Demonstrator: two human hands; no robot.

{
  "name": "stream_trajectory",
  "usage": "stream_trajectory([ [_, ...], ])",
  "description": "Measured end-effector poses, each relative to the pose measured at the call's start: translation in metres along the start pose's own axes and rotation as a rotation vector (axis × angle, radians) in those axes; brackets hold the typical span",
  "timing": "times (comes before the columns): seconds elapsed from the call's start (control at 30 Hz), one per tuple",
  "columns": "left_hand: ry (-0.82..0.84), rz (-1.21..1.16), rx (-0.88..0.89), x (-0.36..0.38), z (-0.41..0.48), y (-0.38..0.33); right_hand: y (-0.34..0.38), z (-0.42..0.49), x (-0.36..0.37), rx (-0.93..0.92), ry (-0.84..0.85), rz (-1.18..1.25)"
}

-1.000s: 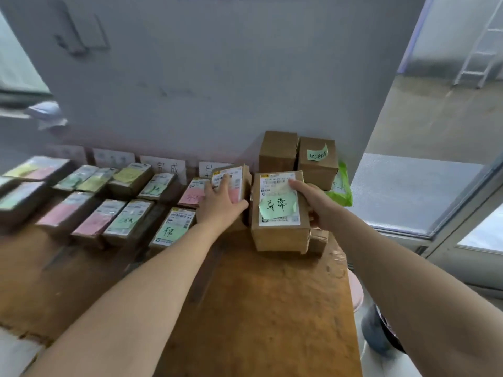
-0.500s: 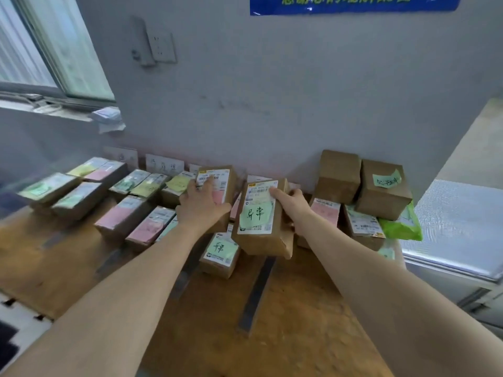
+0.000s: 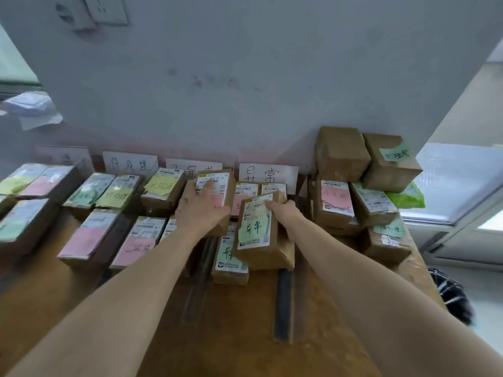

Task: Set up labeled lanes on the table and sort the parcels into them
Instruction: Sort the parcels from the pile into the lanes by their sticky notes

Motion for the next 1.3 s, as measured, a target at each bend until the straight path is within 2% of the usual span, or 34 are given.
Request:
stream_trajectory([
  [0.2, 0.051, -0.044, 0.052, 0.007, 0.007, 0.0, -0.003, 0.018, -0.003, -0.03, -0.016, 0.026],
  [0.53, 0.054, -0.07, 0.117, 0.014, 0.012, -0.004, -0.013, -0.01, -0.004, 0.004, -0.065, -0.148],
  [0.73, 0.057, -0.061, 0.106, 0.009, 0.01, 0.003, 0.001, -0.015, -0.004, -0.179, -0.182, -0.402],
  [0.87, 0.065, -0.058, 0.108, 0.008, 0.005, 0.006, 0.0, -0.025, -0.004, -0.231, -0.267, -0.604],
  [1.17, 0.033, 0.01, 0.057, 0.002, -0.01, 0.028, -0.004, -0.034, 0.019, -0.342, -0.217, -1.101],
  [1.3, -0.012, 0.005, 0.047, -0.009, -0.025, 0.036, 0.007, -0.05, 0.026, -0.458, -0.211, -1.112],
])
Point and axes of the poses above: each hand's wrist, its own z-axis towards the middle knuckle, its own x-axis out of the palm, y = z × x, the point moved 10 cm from there along z, towards the middle knuckle, and after that the axes turned 6 degrees about x, right-handed, at the moved point
